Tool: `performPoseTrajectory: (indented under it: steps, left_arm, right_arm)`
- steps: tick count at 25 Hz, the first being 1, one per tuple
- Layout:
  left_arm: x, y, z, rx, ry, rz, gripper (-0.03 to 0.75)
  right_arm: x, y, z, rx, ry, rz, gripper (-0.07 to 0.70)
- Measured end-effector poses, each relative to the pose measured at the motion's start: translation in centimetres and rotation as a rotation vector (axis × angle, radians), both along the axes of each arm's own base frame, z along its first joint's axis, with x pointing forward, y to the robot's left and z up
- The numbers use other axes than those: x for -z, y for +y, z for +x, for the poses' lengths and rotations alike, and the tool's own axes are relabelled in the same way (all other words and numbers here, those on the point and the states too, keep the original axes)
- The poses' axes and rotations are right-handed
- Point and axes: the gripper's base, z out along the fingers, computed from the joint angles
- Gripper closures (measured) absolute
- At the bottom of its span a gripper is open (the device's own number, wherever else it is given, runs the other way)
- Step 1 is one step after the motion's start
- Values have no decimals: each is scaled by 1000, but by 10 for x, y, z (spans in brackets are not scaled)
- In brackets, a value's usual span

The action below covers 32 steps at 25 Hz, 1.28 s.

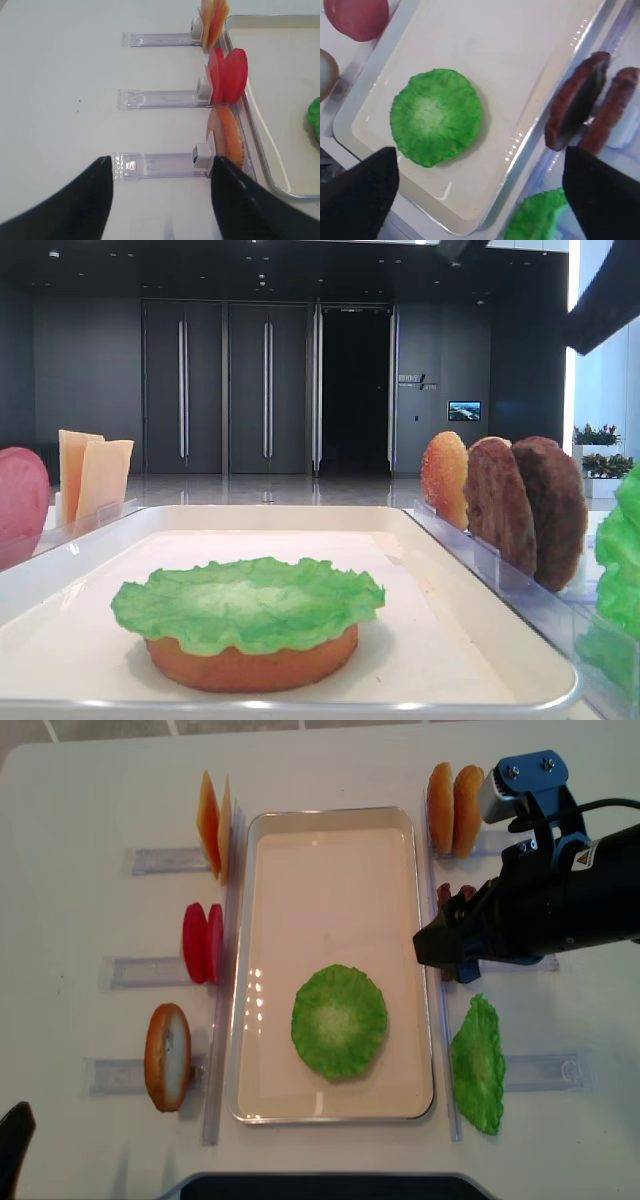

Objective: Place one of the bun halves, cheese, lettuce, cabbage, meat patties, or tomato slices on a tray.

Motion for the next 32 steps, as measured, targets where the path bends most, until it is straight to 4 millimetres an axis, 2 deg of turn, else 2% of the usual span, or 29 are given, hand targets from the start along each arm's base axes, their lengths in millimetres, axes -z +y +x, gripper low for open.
performPoseTrajectory:
  steps: [10, 14, 23, 32]
  left_arm:
    - [0, 0, 0, 0, 0, 0, 244]
    - [0, 0, 0, 0, 0, 0, 244]
    - [0, 0, 0, 0, 0, 0, 244]
    - [0, 0, 0, 0, 0, 0, 244]
  right_arm:
    - [-63, -27, 18, 189, -91, -292, -18]
    - [-80, -37, 21, 261, -134, -376, -18]
    - [-82, -53, 24, 352, -132, -451, -11]
    - [-81, -112, 34, 590, -41, -508, 4]
